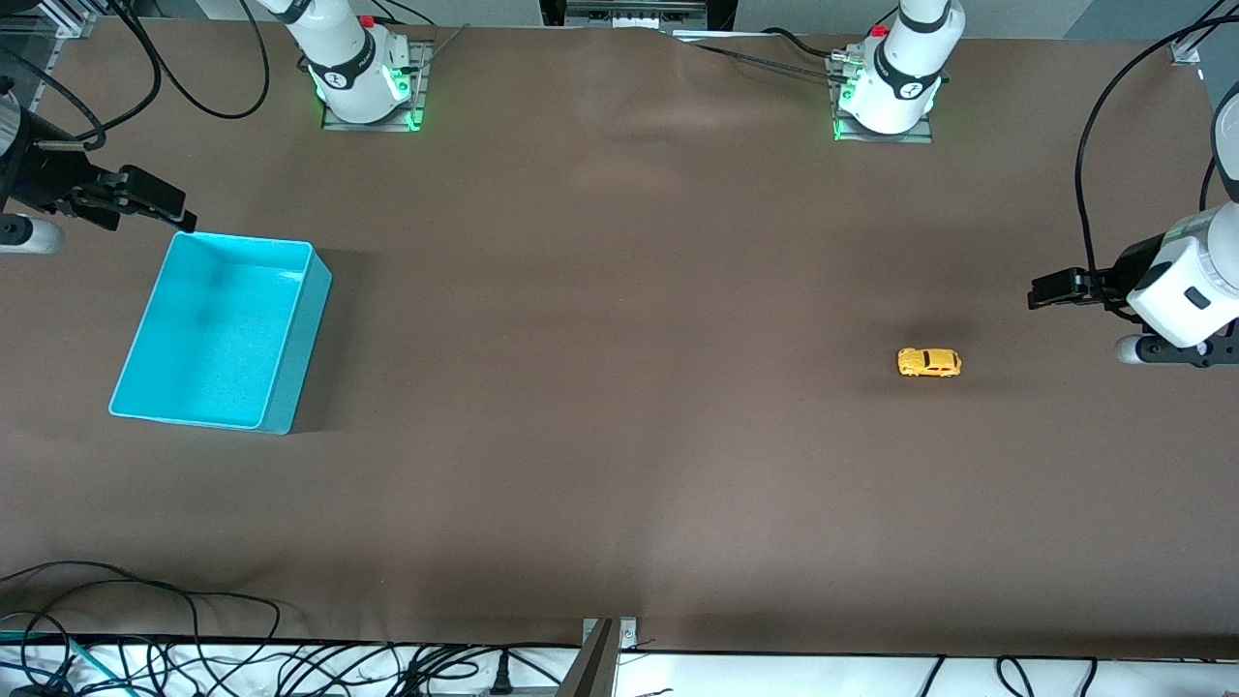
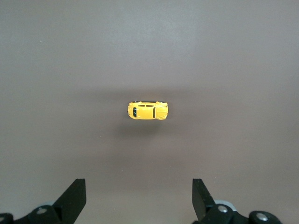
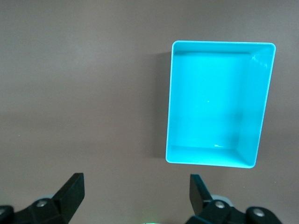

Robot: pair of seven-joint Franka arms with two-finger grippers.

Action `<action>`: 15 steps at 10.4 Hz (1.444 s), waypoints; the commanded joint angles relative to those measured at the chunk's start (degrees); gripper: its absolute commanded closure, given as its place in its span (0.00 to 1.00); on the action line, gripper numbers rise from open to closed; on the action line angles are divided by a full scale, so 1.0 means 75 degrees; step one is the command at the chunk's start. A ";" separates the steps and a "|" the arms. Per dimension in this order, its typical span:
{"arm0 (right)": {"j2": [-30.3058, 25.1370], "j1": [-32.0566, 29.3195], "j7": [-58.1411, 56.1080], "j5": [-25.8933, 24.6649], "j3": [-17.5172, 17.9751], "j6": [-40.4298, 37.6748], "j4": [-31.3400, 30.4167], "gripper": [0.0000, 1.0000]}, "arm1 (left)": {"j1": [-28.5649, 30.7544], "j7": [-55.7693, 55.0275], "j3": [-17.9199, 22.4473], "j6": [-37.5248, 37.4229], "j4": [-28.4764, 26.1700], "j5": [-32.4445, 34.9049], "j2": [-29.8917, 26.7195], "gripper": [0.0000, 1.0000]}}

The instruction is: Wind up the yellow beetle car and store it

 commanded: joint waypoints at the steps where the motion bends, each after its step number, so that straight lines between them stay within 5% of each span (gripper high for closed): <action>1: -0.0023 0.0038 -0.0072 -0.0189 0.0020 0.0024 -0.0012 0.00 | 0.0018 -0.0040 0.0027 0.0064 -0.0105 0.0046 -0.0062 0.01; 3: -0.0035 0.0073 -0.0060 -0.0564 0.0218 0.0024 -0.0012 0.00 | 0.0088 -0.1345 0.0039 0.0029 -0.0175 0.0045 -0.0097 0.00; 8: -0.0035 0.0062 -0.0072 -0.0589 0.0267 0.0024 -0.0012 0.00 | 0.0088 -0.7412 0.0039 0.0111 -0.0608 0.0069 0.0195 0.00; 11: 0.0012 0.0074 -0.0084 -0.0577 0.0267 0.0024 -0.0024 0.00 | 0.0042 -1.0919 0.0027 0.2119 -0.1834 0.0174 0.0337 0.00; 15: 0.0047 0.0331 -0.0002 -0.0601 0.0278 0.0071 -0.0024 0.00 | -0.0029 -1.2529 -0.0112 0.4195 -0.3452 0.0583 0.0360 0.00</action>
